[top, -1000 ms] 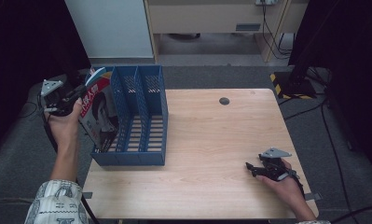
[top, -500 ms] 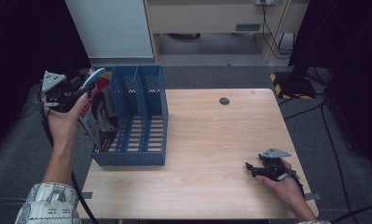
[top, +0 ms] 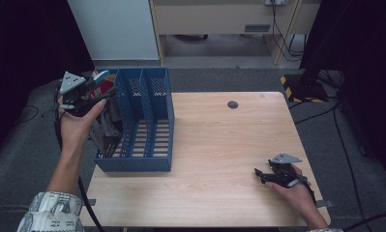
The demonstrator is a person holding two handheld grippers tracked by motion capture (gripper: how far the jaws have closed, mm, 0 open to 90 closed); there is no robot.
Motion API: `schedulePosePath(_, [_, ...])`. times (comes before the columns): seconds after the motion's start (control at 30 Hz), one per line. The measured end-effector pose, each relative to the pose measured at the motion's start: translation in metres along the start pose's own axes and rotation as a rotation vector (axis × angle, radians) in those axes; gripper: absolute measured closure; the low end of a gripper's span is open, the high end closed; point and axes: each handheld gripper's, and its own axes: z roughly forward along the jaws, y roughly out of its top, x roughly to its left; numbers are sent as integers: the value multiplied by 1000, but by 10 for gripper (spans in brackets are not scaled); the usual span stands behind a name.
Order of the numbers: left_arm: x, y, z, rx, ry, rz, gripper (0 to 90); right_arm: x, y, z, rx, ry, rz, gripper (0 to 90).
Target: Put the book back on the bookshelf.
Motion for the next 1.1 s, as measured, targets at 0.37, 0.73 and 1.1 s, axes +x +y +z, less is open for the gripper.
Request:
schedulePosePath(0.37, [-39,-5,17,58,-143,7,81,0,0,0,0,1,-3,269])
schedulePosePath(0.73, [-75,-21,36,111,-233,9,43,1,0,0,1,2,-6,263])
schedulePosePath(1.1, [-103,-31,45,135,-290,35,33,1,0,0,2,4,-7,254])
